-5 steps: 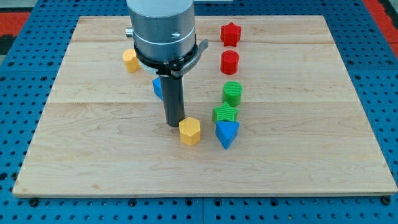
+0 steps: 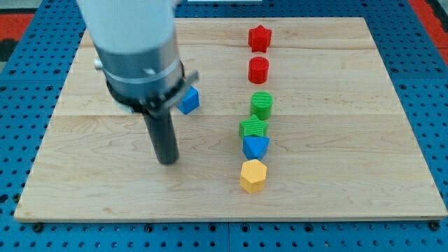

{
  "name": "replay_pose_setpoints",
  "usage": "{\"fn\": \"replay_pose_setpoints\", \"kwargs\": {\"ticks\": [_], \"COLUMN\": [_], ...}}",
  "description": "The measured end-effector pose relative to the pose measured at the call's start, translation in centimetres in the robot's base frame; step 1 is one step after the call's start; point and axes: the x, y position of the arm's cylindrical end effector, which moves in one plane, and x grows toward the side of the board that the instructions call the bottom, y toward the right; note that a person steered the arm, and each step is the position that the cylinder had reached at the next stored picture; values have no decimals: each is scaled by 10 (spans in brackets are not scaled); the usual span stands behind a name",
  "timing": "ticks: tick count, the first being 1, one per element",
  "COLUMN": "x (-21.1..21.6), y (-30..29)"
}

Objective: Move blue cube towards top center

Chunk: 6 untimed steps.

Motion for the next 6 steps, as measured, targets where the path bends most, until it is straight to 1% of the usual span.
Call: {"fn": "replay_pose_setpoints", "kwargs": {"ticks": [1, 2, 3, 4, 6], "x": [-51, -80, -81, -97, -105], "y": [0, 2, 41, 45, 48]}}
